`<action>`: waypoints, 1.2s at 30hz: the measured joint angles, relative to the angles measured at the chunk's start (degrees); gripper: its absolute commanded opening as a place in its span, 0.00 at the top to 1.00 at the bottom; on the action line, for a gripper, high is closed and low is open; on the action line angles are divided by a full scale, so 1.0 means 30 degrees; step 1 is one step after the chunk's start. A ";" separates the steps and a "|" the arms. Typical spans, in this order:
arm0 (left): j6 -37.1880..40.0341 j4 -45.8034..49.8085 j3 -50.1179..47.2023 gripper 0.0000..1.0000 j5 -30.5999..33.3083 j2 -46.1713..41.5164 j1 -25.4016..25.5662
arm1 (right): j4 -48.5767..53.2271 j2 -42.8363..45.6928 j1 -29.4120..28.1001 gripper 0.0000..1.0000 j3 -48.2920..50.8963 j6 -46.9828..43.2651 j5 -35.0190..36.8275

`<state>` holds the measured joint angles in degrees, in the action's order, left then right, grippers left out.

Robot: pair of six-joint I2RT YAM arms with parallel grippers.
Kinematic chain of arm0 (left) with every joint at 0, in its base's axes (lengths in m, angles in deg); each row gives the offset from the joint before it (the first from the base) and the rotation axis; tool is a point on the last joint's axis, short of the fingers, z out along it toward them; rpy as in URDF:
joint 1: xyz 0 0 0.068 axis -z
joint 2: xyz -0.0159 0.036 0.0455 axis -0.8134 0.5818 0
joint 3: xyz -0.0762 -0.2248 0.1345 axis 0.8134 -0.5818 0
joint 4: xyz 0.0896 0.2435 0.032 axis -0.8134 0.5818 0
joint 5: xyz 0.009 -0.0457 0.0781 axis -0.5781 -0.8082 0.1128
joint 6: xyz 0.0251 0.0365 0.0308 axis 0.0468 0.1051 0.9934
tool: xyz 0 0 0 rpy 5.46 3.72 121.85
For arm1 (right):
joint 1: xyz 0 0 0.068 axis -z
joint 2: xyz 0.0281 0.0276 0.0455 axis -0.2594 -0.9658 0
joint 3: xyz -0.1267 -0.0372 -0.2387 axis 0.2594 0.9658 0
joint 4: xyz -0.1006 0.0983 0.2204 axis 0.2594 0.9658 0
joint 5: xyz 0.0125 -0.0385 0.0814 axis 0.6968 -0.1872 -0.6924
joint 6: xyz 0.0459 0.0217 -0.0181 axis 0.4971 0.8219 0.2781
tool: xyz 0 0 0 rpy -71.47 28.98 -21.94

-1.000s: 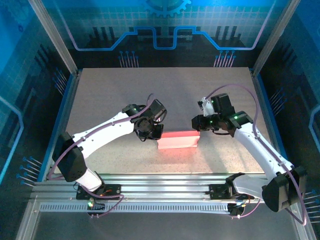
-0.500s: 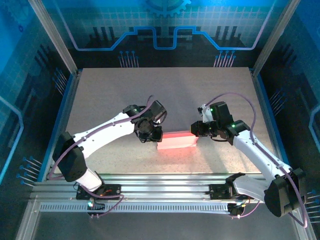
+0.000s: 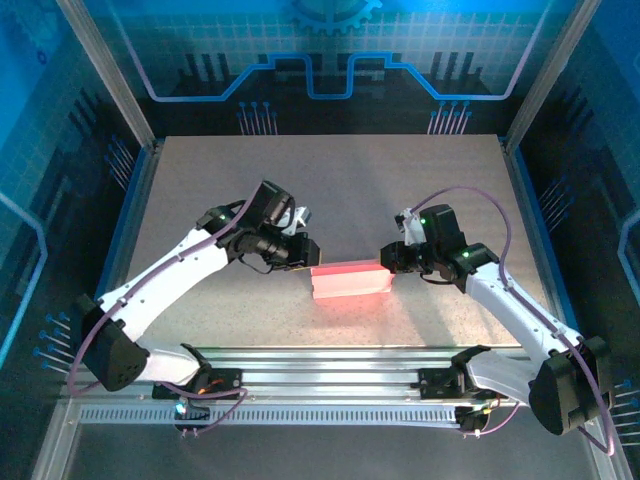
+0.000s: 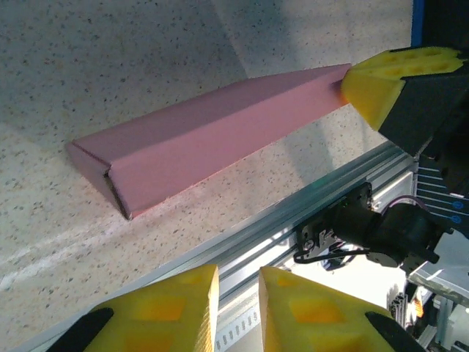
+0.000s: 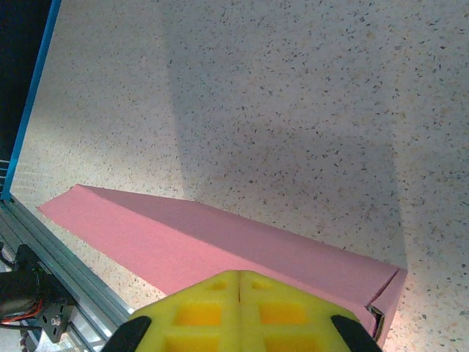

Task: Fold the paper box

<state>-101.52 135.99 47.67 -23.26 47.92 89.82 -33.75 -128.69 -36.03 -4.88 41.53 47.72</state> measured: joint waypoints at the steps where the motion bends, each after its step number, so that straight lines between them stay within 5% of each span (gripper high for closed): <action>1: 0.0000 -0.0321 -0.0102 0.77 -0.0182 0.0168 0.0000 | -0.0051 0.0007 0.0000 0.93 0.0066 0.0000 -0.0036; 36: 0.0590 -0.4466 -0.3162 0.80 -0.1996 0.2171 -0.0160 | -0.0146 0.0080 -0.0022 0.93 0.0517 -0.0073 -0.0284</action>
<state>-99.75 122.59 38.18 -29.24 54.43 89.34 -34.19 -128.45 -36.10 -3.33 41.31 46.86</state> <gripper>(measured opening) 0.198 0.075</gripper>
